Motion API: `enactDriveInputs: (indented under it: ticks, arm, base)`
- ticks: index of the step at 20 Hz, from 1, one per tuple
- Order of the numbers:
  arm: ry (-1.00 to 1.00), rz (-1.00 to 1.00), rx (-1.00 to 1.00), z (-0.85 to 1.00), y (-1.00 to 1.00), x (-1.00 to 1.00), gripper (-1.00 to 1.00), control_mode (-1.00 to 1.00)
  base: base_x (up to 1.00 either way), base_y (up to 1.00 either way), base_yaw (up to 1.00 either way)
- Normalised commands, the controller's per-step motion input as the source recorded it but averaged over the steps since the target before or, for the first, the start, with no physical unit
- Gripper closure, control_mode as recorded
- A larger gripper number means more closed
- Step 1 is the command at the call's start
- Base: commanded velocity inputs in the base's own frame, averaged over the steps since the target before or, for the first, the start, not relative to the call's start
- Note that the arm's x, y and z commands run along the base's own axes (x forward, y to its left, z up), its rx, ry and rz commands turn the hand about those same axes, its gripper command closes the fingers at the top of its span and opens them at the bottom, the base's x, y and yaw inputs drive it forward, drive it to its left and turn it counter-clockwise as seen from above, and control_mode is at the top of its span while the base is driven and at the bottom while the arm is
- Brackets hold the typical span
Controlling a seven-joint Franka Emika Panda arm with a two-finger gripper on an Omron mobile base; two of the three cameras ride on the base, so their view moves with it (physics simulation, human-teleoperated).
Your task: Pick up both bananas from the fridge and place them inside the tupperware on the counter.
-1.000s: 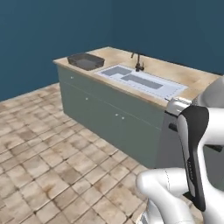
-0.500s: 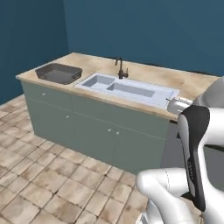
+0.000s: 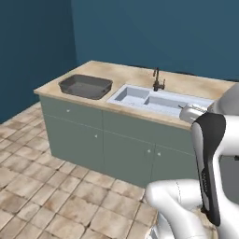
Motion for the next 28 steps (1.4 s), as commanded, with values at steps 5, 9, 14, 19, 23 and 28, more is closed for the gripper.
enactDriveInputs:
  ticks: [5, 9, 14, 19, 23, 28]
  arm:
    - [0.0, 0.0, 0.0, 0.0, 0.0, 0.0, 1.0, 1.0]
    - [0.0, 0.0, 0.0, 0.0, 0.0, 0.0, 1.0, 1.0]
    - [0.0, 0.0, 0.0, 0.0, 0.0, 0.0, 1.0, 1.0]
    - [0.0, 0.0, 0.0, 0.0, 0.0, 0.0, 1.0, 1.0]
    - [0.0, 0.0, 0.0, 0.0, 0.0, 0.0, 1.0, 1.0]
    - [0.0, 0.0, 0.0, 0.0, 0.0, 0.0, 1.0, 1.0]
  base:
    - [0.77, 1.0, -0.28]
    - [0.8, 1.0, -0.31]
    - [0.82, 1.0, -0.34]
    - [0.9, 1.0, -0.41]
    - [0.89, 1.0, -0.39]
    - [0.87, 1.0, -0.35]
